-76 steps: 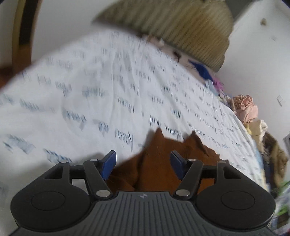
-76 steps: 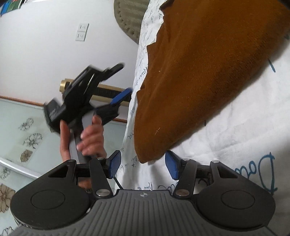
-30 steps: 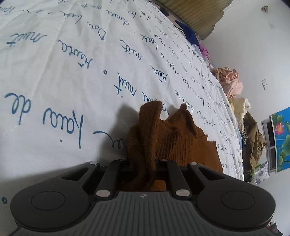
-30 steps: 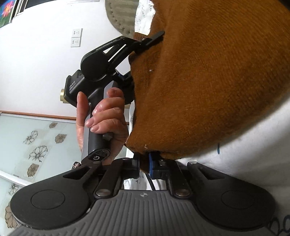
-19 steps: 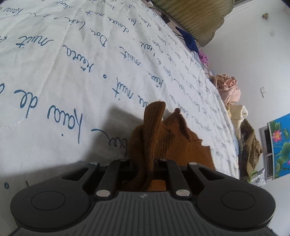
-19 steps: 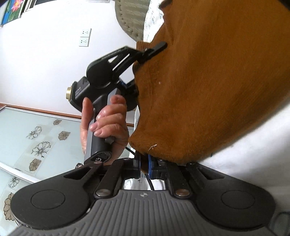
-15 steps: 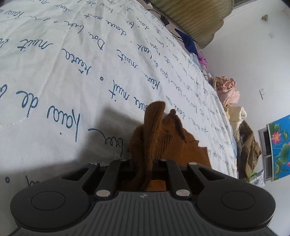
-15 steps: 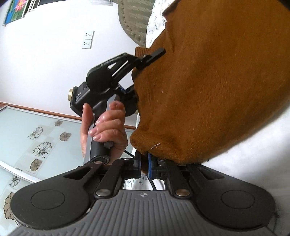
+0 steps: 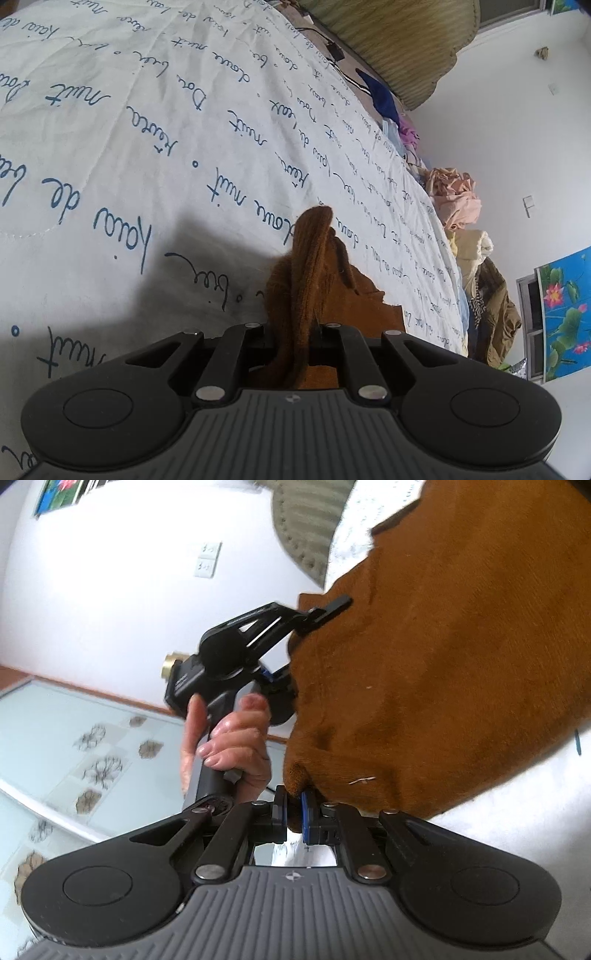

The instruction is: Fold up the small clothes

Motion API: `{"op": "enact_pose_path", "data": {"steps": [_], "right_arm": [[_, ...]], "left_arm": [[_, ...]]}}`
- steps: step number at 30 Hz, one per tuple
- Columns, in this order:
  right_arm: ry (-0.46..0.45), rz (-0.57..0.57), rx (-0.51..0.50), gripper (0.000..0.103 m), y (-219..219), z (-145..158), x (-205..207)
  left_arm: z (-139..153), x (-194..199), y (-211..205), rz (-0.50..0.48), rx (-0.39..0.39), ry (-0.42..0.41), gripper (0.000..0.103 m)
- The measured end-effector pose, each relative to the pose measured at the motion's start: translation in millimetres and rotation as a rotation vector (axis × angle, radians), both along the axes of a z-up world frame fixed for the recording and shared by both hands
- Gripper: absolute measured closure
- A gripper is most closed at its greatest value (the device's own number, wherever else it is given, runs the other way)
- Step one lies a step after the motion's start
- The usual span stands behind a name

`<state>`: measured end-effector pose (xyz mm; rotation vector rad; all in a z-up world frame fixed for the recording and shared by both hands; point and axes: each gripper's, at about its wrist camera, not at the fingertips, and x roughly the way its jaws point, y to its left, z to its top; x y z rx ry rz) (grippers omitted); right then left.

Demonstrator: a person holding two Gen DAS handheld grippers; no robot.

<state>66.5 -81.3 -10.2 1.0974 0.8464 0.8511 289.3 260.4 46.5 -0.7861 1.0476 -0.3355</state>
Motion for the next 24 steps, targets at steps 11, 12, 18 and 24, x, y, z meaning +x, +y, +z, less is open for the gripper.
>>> {"op": "enact_pose_path", "data": {"steps": [11,12,18,24], "right_arm": [[-0.637,0.273,-0.793,0.024,34,70,-36],[-0.754,0.267,-0.903,0.024,44,72,-42],[-1.238,0.408,-1.228,0.047,104,44,-57],[-1.241,0.423,-1.295,0.086,137,21,-33]], "left_arm": [[-20,5,10,-0.043,0.012,0.021,0.092],[-21,5,10,-0.048,0.012,0.021,0.092],[-23,7,14,-0.072,0.006,0.012,0.092],[-27,10,14,-0.068,-0.004,0.015,0.092]]}}
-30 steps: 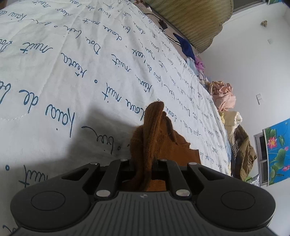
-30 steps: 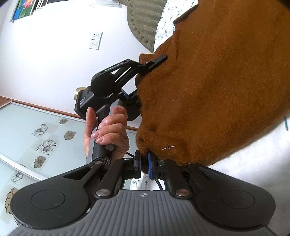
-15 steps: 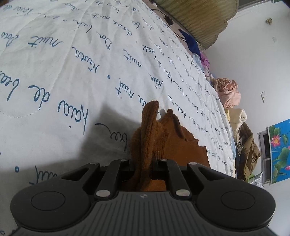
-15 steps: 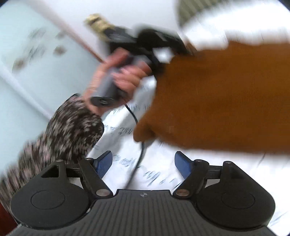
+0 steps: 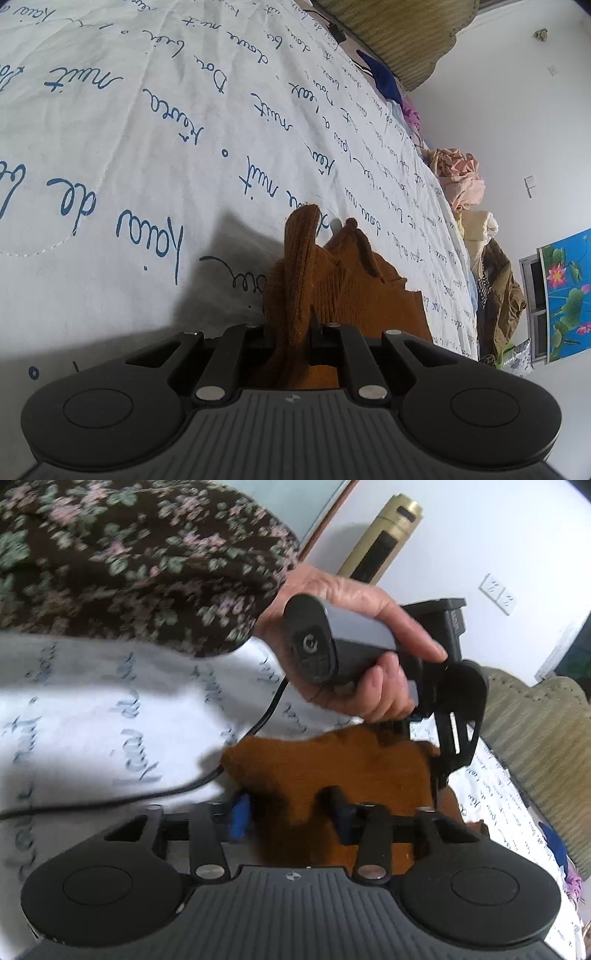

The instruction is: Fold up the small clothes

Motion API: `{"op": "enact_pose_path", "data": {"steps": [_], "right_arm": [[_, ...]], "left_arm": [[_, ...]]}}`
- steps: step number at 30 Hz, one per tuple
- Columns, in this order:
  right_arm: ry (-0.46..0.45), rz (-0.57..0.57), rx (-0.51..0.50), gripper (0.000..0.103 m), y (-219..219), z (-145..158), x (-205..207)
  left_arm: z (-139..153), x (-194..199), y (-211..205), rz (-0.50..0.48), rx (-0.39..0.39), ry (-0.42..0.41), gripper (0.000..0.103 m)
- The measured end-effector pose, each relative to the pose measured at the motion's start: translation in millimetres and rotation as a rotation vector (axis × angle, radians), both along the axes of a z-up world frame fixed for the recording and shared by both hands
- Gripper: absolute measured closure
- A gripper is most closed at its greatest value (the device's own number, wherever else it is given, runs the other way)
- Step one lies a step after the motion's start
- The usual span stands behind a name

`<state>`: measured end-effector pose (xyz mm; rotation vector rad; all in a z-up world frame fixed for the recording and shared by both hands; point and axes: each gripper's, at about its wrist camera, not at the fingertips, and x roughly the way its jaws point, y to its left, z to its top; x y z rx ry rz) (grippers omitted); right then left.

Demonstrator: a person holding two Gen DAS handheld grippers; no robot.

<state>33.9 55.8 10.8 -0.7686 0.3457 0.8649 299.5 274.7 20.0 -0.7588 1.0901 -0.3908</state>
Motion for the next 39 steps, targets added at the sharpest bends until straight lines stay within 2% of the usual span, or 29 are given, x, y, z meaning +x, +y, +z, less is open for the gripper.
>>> {"op": "enact_pose_path", "data": {"steps": [3,10,20,28,32,39], "right_arm": [[0.048,-0.022,0.052,0.092,-2,4,5],[0.126,-0.088,0.214,0.094,-26,30,18],[0.103,-0.147,0.362,0.094,-52,47,14],[0.084,-0.245,0.503,0.095,-109,62,10],[0.05,-0.284,0.528,0.095,-140,63,6],[0.015,-0.371,0.588,0.095,-142,67,1]], "left_arm": [[-1,-1,0,0.002,-0.007,-0.001,0.092],[8,-6,-5,0.018,-0.008,-0.009,0.092],[47,-6,-38,0.027,0.002,-0.045,0.092],[75,1,-95,0.004,0.028,-0.059,0.092],[87,7,-133,-0.025,0.046,-0.061,0.092],[96,15,-209,-0.071,0.103,-0.05,0.092]]}}
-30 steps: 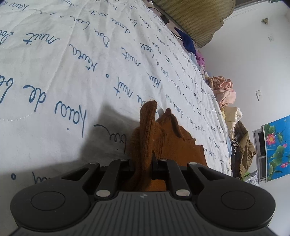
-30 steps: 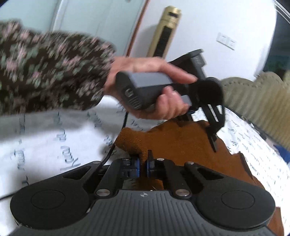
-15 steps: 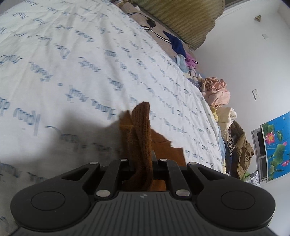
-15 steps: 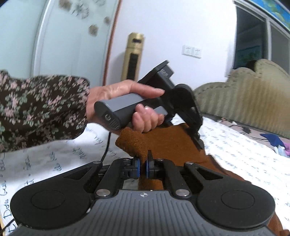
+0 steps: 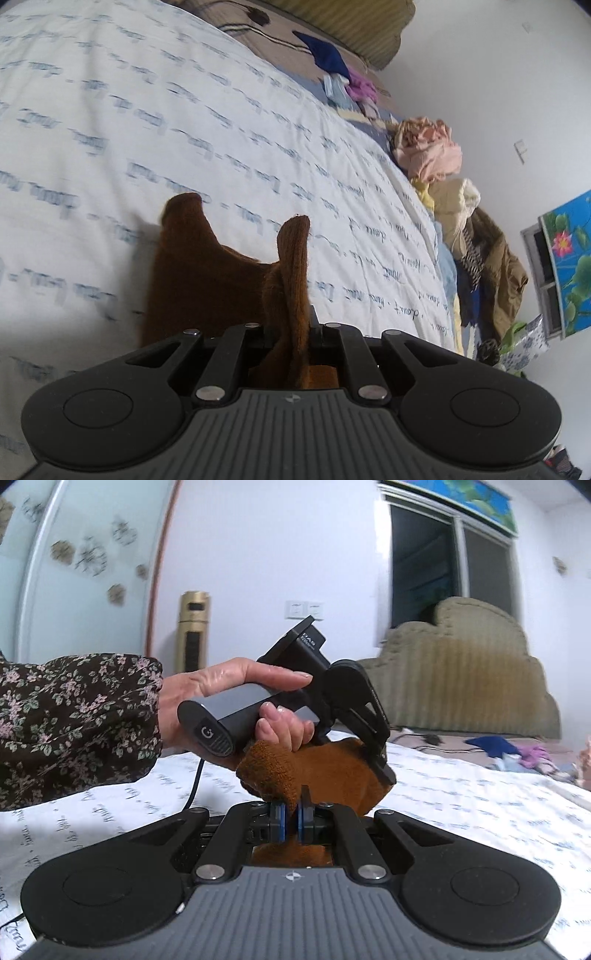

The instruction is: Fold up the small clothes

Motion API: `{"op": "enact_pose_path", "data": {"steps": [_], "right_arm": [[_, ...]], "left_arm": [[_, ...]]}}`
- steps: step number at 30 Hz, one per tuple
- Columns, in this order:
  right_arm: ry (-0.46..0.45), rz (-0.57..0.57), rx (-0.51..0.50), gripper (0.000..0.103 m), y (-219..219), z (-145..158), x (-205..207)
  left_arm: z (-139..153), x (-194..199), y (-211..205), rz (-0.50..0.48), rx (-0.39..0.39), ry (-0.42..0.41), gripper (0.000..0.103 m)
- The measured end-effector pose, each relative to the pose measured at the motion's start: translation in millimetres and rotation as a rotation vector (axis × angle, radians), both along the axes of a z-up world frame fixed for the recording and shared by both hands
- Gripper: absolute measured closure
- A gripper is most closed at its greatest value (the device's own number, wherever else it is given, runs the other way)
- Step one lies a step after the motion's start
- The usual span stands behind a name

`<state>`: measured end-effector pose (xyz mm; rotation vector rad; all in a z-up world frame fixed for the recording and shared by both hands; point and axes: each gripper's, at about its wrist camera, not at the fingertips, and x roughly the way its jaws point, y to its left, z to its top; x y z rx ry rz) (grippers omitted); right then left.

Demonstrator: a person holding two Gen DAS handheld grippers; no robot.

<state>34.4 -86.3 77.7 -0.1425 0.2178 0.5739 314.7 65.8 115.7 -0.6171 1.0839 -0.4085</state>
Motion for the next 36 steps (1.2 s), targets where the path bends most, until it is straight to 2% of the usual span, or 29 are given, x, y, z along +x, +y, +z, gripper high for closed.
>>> {"op": "enact_pose_path", "data": {"steps": [3,6,9,15,19,22,27,31,36], "right_arm": [[0.011,-0.043,0.016,0.095,-7,-1,4],[0.038,-0.093,0.038,0.095,-33,-7,6],[0.097,-0.152,0.072,0.095,-59,-16,11],[0.318,-0.261,0.279,0.095,-108,-48,29],[0.461,-0.328,0.463,0.095,-135,-75,38],[0.571,-0.369,0.625,0.094,-150,-99,42],[0.705,-0.374,0.916,0.095,-175,-134,43],[0.826,-0.349,1.189,0.096,-193,-161,43],[0.837,-0.333,1.233,0.092,-197,-162,33]], "left_arm": [[-3,3,-35,-0.014,0.031,0.008,0.092],[-13,7,-71,-0.027,0.067,0.025,0.092],[-26,12,-106,-0.026,0.149,0.052,0.092],[-55,11,-164,-0.056,0.357,0.079,0.091],[-51,9,-186,-0.048,0.455,0.066,0.087],[-42,9,-197,-0.056,0.468,0.068,0.075],[-31,5,-219,-0.07,0.44,0.049,0.074],[-19,-1,-211,-0.073,0.378,0.03,0.074],[-1,-13,-162,-0.032,0.279,-0.005,0.074]]}}
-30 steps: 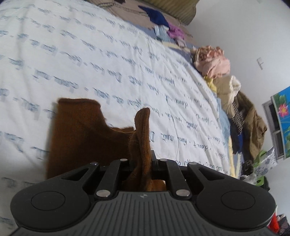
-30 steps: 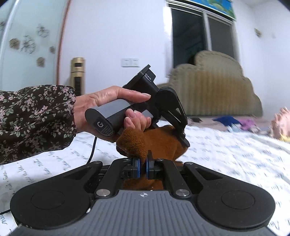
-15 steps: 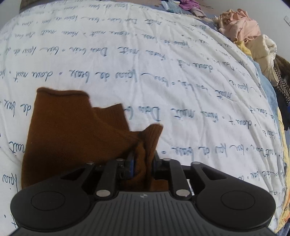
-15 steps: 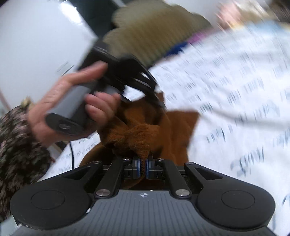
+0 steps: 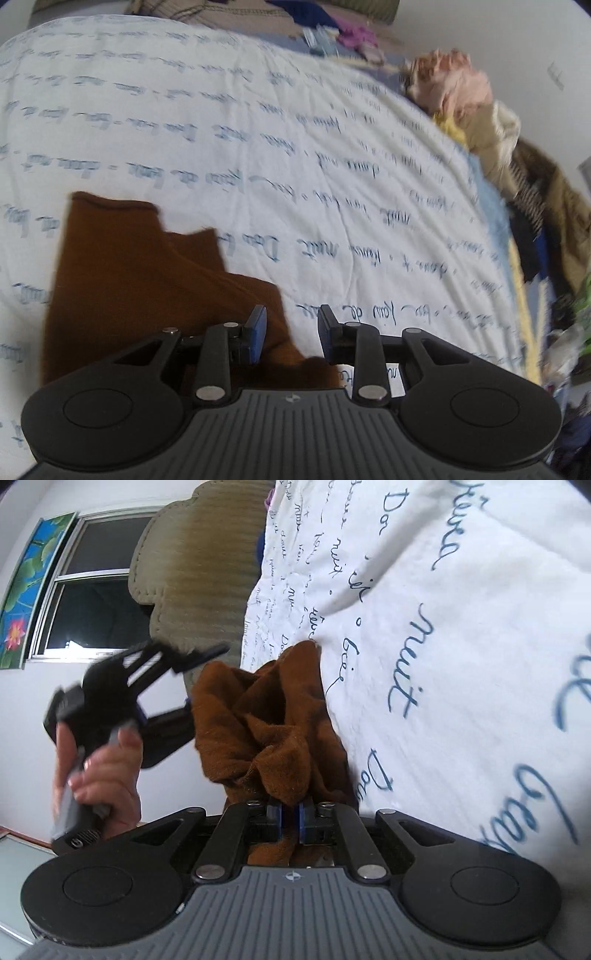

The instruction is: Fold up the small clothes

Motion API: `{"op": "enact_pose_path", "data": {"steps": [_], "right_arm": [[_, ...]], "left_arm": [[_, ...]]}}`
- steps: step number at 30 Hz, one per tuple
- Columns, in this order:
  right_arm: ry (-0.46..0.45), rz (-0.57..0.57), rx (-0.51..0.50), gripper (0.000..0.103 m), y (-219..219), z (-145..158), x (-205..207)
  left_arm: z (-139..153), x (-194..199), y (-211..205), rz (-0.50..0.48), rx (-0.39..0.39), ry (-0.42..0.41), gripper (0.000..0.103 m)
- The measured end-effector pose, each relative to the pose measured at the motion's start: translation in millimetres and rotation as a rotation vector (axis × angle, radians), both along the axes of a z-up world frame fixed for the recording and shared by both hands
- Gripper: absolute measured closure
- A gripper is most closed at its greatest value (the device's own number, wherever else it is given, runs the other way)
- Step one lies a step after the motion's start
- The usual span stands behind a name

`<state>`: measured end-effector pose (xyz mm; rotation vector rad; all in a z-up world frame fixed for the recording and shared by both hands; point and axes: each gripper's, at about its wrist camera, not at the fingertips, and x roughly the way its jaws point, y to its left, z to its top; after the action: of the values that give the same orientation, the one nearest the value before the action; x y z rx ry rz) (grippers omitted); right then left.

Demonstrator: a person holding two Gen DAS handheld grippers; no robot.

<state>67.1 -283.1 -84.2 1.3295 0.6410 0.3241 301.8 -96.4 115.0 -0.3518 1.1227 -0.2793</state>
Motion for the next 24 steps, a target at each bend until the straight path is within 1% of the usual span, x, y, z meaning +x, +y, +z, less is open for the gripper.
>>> {"op": "enact_pose_path", "data": {"steps": [2,5,6,9,12,14,15,17,19,20,22,23,24], "right_arm": [[-0.005,0.024,-0.018,0.091,0,2,-4],[-0.018,0.046,-0.066,0.086,-10,12,-7],[-0.022,0.051,-0.086,0.084,-12,16,-11],[-0.04,0.063,-0.178,0.083,-19,32,-24],[-0.096,0.045,-0.304,0.083,-26,57,-34],[-0.175,0.025,-0.389,0.083,-28,79,-39],[-0.22,0.031,-0.411,0.083,-26,92,-36],[-0.305,0.082,-0.44,0.081,-14,116,-22],[-0.331,0.145,-0.46,0.079,1,130,6],[-0.323,0.182,-0.476,0.079,9,133,23],[-0.272,0.22,-0.508,0.079,22,128,55],[-0.242,0.226,-0.524,0.079,25,124,68],[-0.202,0.207,-0.541,0.079,25,116,79]], "left_arm": [[6,-9,24,0.017,-0.008,-0.026,0.074],[12,-29,59,0.03,0.005,-0.082,0.074],[12,-38,70,0.037,0.006,-0.106,0.074],[6,-61,98,0.053,-0.009,-0.134,0.074],[-3,-89,113,0.054,-0.022,-0.164,0.074],[-7,-108,115,0.055,-0.008,-0.218,0.074],[-8,-117,113,0.053,0.01,-0.252,0.074],[-8,-133,113,0.053,-0.005,-0.315,0.074],[-7,-148,110,0.052,-0.032,-0.359,0.073],[-6,-154,106,0.049,-0.037,-0.388,0.073],[-7,-160,95,0.023,-0.023,-0.427,0.073],[-11,-160,91,0.012,-0.023,-0.423,0.071],[-17,-159,87,-0.002,-0.025,-0.413,0.07]]}}
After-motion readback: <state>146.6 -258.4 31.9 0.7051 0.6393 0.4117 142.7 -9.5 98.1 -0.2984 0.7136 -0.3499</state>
